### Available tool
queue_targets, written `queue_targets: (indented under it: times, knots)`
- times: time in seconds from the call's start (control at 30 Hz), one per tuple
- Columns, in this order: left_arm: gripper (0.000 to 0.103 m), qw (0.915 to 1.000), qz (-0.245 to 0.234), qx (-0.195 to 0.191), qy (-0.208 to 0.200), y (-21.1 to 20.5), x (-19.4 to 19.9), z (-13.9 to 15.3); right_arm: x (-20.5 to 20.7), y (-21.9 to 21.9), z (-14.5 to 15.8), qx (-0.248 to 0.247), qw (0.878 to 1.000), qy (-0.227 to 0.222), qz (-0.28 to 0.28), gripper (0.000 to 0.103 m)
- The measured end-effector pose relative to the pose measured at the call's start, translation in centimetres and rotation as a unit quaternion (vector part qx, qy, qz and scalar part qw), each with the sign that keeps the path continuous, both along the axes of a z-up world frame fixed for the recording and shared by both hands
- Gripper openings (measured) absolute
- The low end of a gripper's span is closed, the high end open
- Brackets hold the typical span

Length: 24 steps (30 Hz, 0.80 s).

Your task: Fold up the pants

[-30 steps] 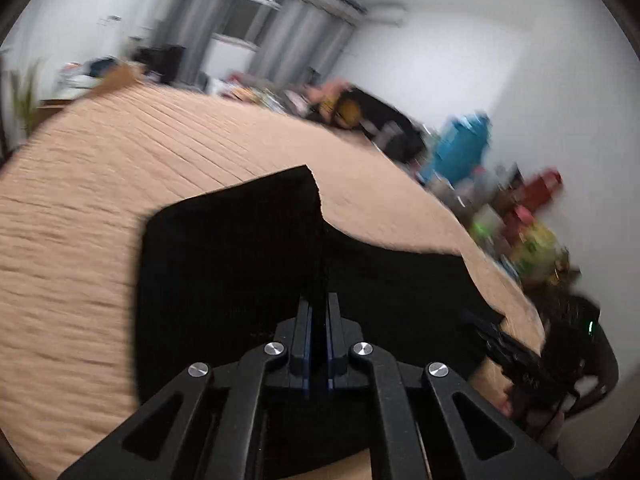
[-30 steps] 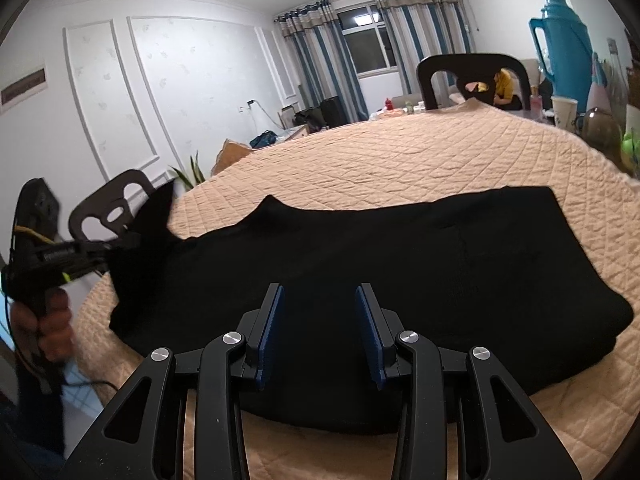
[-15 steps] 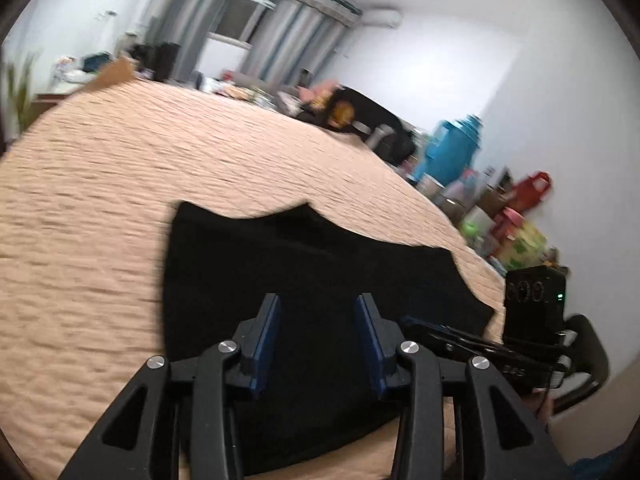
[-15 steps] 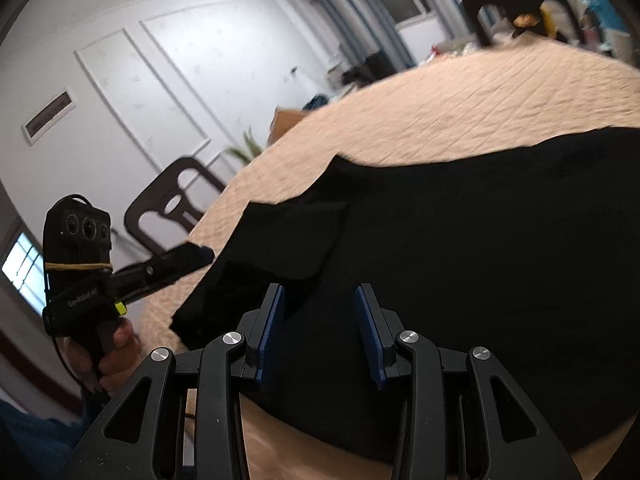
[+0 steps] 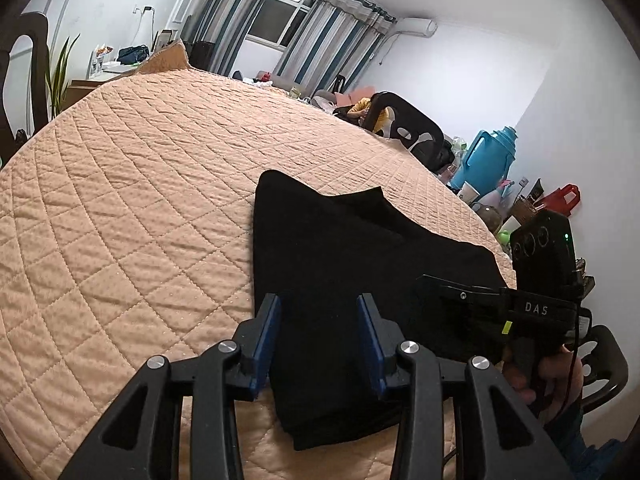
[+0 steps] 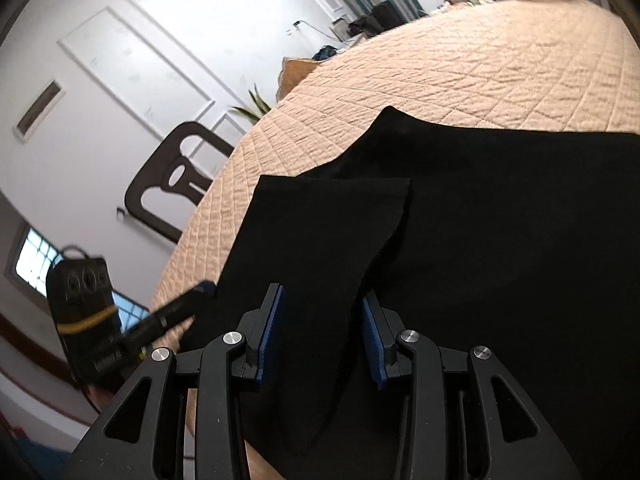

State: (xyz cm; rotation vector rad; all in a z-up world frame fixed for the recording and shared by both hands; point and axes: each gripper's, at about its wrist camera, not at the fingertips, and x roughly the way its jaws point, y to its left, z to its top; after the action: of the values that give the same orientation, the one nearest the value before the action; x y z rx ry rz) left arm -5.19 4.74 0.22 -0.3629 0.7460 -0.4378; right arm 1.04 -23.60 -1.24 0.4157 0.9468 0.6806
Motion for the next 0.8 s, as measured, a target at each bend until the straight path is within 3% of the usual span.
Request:
queue_targets:
  times: [0.07, 0.1, 0.13, 0.3, 0.47, 0.57, 0.63, 0.7, 0.8]
  knots:
    - [0.042, 1.0000, 0.000, 0.004, -0.002, -0.2, 0.0, 0.0, -0.3, 0.4, 0.0, -0.001, 1.000, 0.001, 0.009, 0.033]
    - [0.042, 1.0000, 0.000, 0.005, -0.003, 0.0, -0.2, -0.1, -0.3, 0.6, -0.2, -0.001, 1.000, 0.003, 0.013, 0.023]
    - [0.042, 1.0000, 0.001, 0.005, -0.002, -0.1, -0.2, -0.2, -0.3, 0.7, -0.8, 0.005, 1.000, 0.021, 0.021, 0.003]
    - [0.042, 0.9999, -0.010, 0.002, -0.003, -0.7, -0.5, 0.2, -0.3, -0.8, 0.5, 0.028, 0.999, 0.003, 0.015, 0.003]
    - [0.042, 0.9992, -0.039, 0.001, -0.006, -2.2, -1.1, 0.2, -0.1, -3.1, 3.2, 0.017, 0.999, -0.036, -0.005, 0.003]
    - [0.042, 0.9987, -0.050, 0.007, -0.011, -2.9, -1.5, 0.1, -0.1, -4.0, 1.9, 0.003, 1.000, -0.018, -0.011, 0.003]
    - [0.042, 0.9984, -0.055, 0.007, -0.009, -3.1, -1.6, 0.1, 0.0, -4.2, -0.6, -0.016, 0.999, 0.023, -0.016, 0.004]
    - [0.042, 0.9984, -0.056, 0.009, -0.008, -3.1, -1.7, 0.2, 0.0, -5.0, -1.3, 0.022, 0.999, 0.030, -0.023, 0.002]
    - [0.042, 0.9982, -0.058, 0.015, -0.007, -3.2, -1.8, 0.3, 0.1, -5.5, -0.6, 0.025, 0.999, 0.022, -0.043, 0.012]
